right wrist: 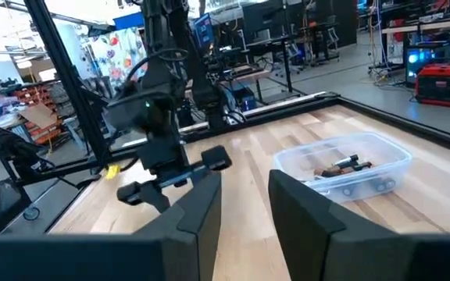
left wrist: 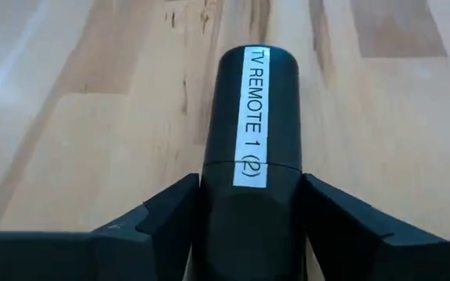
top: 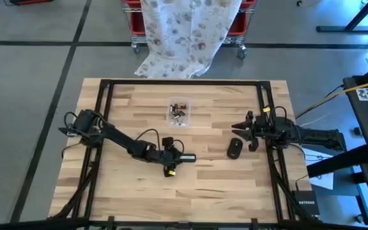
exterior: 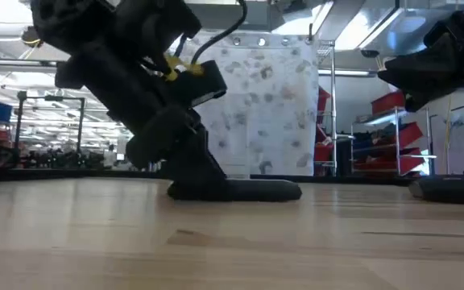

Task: Insert battery
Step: Move the remote control to the center of the table

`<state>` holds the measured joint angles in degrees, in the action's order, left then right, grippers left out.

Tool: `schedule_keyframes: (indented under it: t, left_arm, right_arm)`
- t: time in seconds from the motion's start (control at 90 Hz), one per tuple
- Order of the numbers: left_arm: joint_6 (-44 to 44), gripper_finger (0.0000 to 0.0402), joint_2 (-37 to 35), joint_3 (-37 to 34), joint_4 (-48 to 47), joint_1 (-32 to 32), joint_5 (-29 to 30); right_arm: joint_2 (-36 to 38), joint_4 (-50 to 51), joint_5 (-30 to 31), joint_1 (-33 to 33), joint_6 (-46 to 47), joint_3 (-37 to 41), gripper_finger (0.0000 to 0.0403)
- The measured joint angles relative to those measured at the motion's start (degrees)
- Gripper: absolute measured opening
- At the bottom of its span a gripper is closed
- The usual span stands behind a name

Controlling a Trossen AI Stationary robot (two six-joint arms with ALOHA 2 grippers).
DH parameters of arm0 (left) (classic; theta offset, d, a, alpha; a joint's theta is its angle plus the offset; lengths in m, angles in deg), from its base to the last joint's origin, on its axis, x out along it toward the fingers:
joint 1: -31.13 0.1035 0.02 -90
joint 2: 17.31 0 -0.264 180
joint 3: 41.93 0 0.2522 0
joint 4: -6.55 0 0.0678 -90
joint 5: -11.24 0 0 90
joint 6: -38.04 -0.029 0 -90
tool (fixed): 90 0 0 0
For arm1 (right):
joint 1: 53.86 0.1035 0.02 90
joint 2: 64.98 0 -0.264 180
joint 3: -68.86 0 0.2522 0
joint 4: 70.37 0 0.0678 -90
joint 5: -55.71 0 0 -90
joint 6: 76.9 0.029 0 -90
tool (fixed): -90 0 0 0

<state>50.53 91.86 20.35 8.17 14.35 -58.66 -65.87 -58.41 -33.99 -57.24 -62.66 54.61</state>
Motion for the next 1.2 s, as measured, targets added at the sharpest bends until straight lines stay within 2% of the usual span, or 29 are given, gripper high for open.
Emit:
schedule_keyframes:
  t: [0.122, 0.211, 0.256, 0.322, 0.456, 0.533, 0.689, 0.911, 1.022, 1.144, 1.2]
  left_arm:
    - [1.2, 0.0203, -1.3, 0.0, -2.3, -0.5, -0.3]
    - [0.7, 0.0204, -2.6, -0.2, -3.6, -1.1, 0.0]
    - [0.9, 0.0204, -3.2, -0.3, -4.2, -1.4, -0.1]
    - [1.8, 0.0204, -4.1, -0.3, -4.4, -1.9, 0.0]
    - [2.7, 0.0205, -6.2, -0.3, -5.5, -3.1, 0.2]
    - [3.3, 0.0205, -7.3, -0.3, -6.3, -3.5, 0.7]
    - [4.6, 0.0206, -9.3, -0.3, -9.2, -4.5, 3.6]
    - [8.5, 0.0206, -9.3, -0.3, -14.5, -5.5, 6.3]
    - [10.2, 0.0206, -9.4, -0.2, -16.3, -6.4, 7.7]
    - [10.3, 0.0206, -9.4, -0.2, -16.2, -6.9, 8.0]
    - [10.3, 0.0206, -9.4, -0.2, -16.1, -7.1, 8.0]
  right_arm:
    - [0.0, -1.9, 1.1, 0.0, 12.2, 0.0, 0.0094]
    - [-0.3, -4.4, 7.5, 0.0, 19.0, 0.0, 0.0094]
    - [-0.6, -6.5, 8.8, 0.0, 21.1, 0.0, 0.0094]
    - [-1.8, -9.5, 5.2, 0.0, 21.2, 0.0, 0.0094]
    - [-7.9, -22.4, -4.3, 0.1, 18.6, 0.0, 0.0094]
    - [-13.6, -26.1, -6.0, 0.1, 17.8, -0.8, 0.0094]
    - [-29.4, -27.5, -4.7, 2.4, 14.8, -5.3, 0.0094]
    - [-51.9, -28.6, -3.9, 7.3, 7.5, -17.4, 0.0094]
    - [-60.7, -28.6, -4.4, 7.3, 7.8, -23.4, 0.0094]
    - [-70.0, -28.4, -4.5, 7.2, 14.9, -30.0, 0.0094]
    - [-74.4, -28.1, -7.4, 7.5, 15.3, -33.0, 0.0094]
